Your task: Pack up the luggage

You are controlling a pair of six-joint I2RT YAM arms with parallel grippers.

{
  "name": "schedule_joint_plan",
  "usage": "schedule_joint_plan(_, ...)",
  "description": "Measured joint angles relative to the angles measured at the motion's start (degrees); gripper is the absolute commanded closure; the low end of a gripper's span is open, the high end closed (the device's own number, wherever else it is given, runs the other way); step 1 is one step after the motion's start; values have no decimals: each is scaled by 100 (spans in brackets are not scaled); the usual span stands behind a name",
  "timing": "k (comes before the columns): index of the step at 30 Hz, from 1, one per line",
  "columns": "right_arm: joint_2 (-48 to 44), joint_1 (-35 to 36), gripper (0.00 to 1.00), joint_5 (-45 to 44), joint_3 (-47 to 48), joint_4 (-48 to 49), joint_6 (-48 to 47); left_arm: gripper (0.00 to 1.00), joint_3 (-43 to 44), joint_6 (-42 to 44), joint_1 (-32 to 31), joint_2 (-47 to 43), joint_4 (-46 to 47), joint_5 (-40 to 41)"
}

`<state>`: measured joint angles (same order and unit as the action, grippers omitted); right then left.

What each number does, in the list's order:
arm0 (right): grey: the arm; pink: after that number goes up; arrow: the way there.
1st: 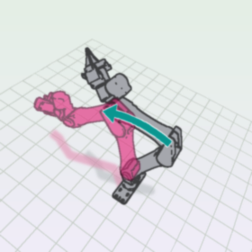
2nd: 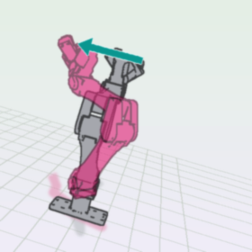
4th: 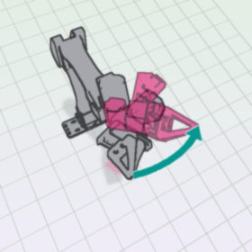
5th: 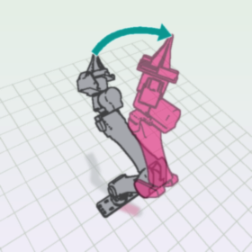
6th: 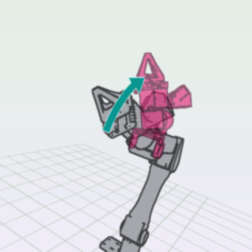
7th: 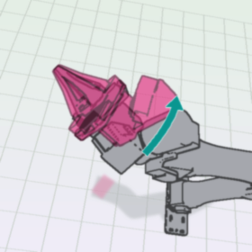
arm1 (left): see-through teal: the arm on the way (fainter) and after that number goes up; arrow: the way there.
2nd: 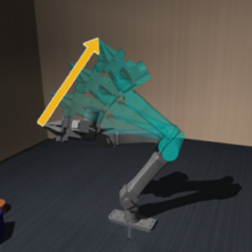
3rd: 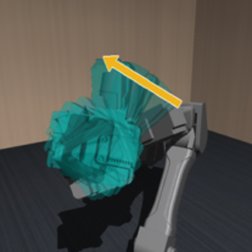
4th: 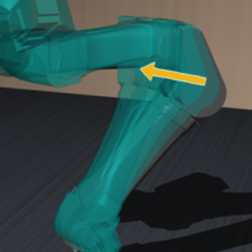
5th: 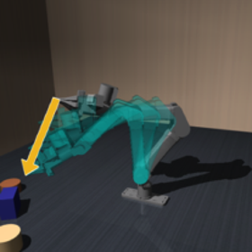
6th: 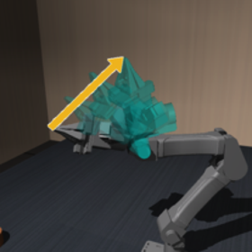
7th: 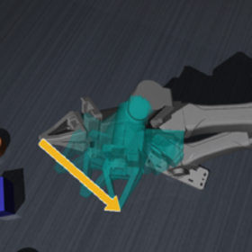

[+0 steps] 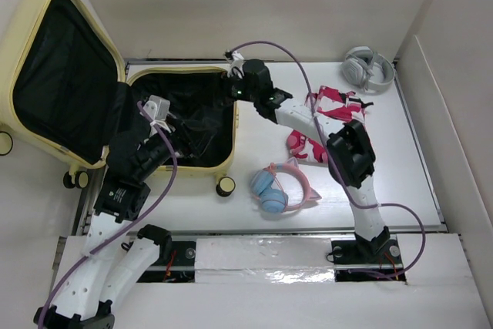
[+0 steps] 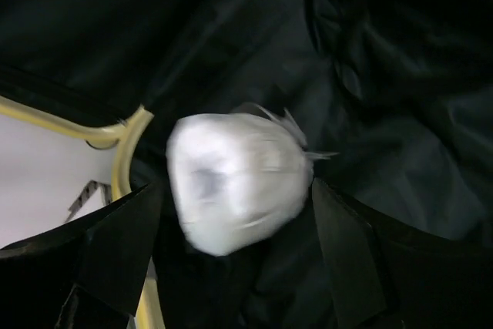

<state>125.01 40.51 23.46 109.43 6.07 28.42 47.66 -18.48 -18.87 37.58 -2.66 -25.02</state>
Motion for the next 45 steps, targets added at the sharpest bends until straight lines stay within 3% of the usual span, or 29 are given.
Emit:
schedule_joint_plan(3, -317, -367, 35, 24, -713, 109, 83, 45, 0, -4, 0, 59, -7, 37)
schedule_joint_plan(4, -476, -568, 61, 2, -929, 107, 85, 45, 0, -4, 0, 68, -7, 44)
schedule_joint_plan(6, -887, -1080, 90, -179, -1366, 179, 63, 45, 0, -7, 0, 94, -15, 66)
schedule_joint_plan(9, -1606, -1954, 95, -745, -1897, 227, 9, 46, -2, -9, 0, 142, -24, 116)
schedule_joint_plan(12, -2135, -2872, 88, -1661, -2111, 260, -55, 46, -2, -11, 0, 146, -24, 151)
schedule_joint_plan(15, -2295, -3683, 60, -2413, -2135, 247, -22, 46, -2, -24, 0, 146, -24, 155)
schedule_joint_plan(16, -2280, -3912, 45, -2610, -2135, 221, -7, 46, -2, -26, 0, 146, -24, 155)
schedule_joint_plan(19, -1996, -4444, 30, -3152, -2017, -107, 55, 46, -2, -28, 0, 146, -24, 166)
schedule_joint_plan(22, -1462, -4841, 25, -3467, -1781, -446, 197, 46, -2, -28, 0, 151, -26, 175)
schedule_joint_plan(29, -181, -5488, 25, -3722, -855, -1491, 739, 46, -2, -26, -4, 201, -37, 177)
schedule_joint_plan(45, 964, -5584, 30, -3807, 426, -2214, 2138, 47, -2, -20, -4, 402, -109, 175)
